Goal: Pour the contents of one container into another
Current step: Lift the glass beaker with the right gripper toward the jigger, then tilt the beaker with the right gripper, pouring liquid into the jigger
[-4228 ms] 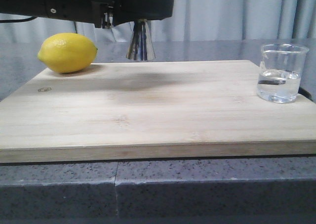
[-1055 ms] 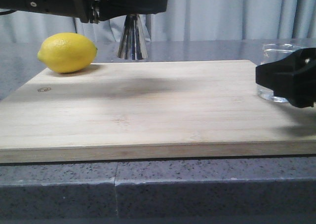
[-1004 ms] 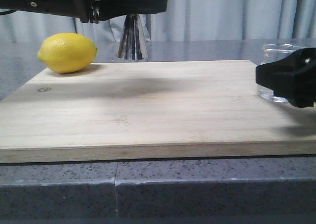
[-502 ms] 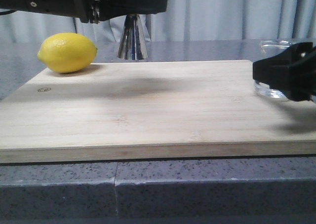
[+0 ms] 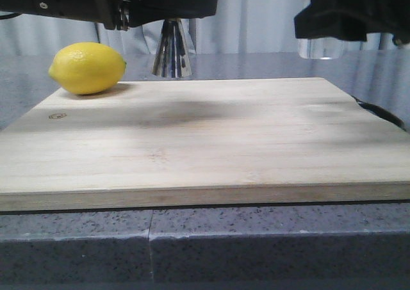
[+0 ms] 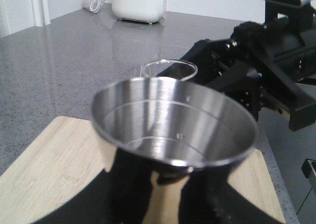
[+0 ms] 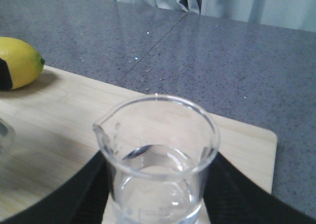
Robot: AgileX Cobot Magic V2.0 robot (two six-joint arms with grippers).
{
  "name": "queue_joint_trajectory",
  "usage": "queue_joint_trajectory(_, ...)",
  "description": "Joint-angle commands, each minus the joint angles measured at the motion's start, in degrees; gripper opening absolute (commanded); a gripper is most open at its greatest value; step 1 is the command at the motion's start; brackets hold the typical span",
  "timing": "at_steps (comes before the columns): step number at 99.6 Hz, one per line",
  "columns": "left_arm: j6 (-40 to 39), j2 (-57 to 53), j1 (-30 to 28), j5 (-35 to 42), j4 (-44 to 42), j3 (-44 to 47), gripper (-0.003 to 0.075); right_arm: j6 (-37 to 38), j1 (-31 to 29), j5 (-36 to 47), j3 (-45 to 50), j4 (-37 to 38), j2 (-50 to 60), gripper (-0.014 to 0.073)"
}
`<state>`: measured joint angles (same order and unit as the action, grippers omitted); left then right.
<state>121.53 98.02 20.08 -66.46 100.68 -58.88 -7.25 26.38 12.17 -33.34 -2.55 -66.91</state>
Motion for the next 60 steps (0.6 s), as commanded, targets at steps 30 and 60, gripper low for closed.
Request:
queue_joint_trajectory(30, -0.01, -2.79, 0.34, -5.54, 5.29, -1.19, 0.0220, -0.86, 4.19, -22.10, -24.13, 13.73, 0.64, 0.0311)
queue_joint_trajectory(60, -0.01, -2.79, 0.34, -5.54, 5.29, -1.19, 0.0220, -1.75, 12.53, -31.09, -35.27, 27.33, -3.72, 0.0311)
